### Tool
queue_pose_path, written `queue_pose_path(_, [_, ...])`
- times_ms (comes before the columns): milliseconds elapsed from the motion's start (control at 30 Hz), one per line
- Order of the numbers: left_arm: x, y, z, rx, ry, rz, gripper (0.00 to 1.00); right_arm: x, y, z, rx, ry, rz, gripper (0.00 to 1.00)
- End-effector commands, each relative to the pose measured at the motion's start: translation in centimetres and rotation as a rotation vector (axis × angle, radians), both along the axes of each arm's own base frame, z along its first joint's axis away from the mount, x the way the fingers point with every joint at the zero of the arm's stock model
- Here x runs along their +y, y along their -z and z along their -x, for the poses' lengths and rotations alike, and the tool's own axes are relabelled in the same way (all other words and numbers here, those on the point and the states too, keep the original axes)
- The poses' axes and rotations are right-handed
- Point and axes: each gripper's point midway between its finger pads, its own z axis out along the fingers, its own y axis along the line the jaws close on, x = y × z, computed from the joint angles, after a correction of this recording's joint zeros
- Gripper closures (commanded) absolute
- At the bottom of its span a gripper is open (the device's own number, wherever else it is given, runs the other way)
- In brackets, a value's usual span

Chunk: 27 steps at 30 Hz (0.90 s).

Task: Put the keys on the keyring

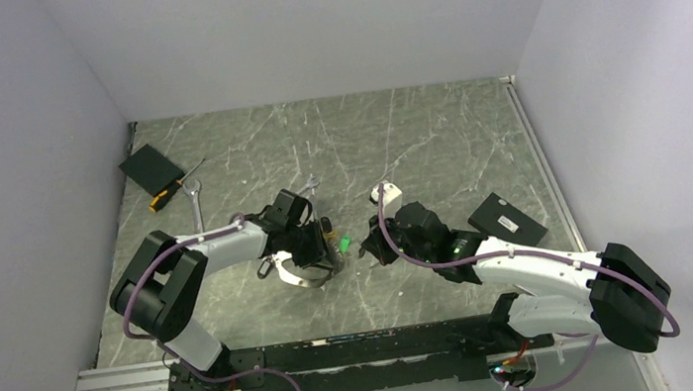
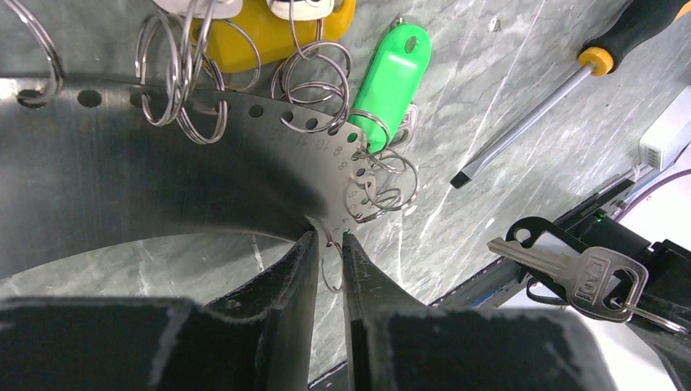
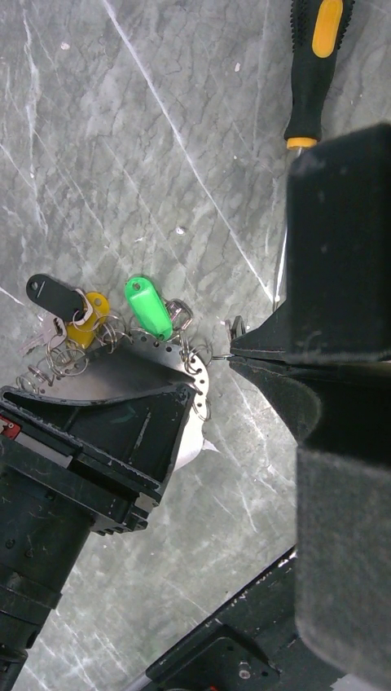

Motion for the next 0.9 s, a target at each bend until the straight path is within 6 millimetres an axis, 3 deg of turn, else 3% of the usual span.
queue_pose_path(0, [-0.52, -0.54, -0.53, -0.032, 0.029, -0.004, 0.78, 0.63, -1.39, -0.46, -0.039, -0.008, -0.028, 1.0])
queue_pose_path(233, [-0.85, -0.82, -0.42, -0.029, 0.048, -0.001, 0.78, 0.6, -1.33, -0.54, -0.043, -0.008, -0.022, 1.0])
queue_pose_path(433, [-1.01, -1.35, -0.36, -0.042, 0.054, -0.005, 0.71, 0.43, -1.21, -0.58, -0.046, -0.004, -0.014, 1.0])
queue_pose_path(867, [-1.13, -1.33, 0.42, -0.027, 0.096, -0.039, 0.77, 0.11, -1.15, -0.47, -0.049, 0.003, -0.014, 1.0])
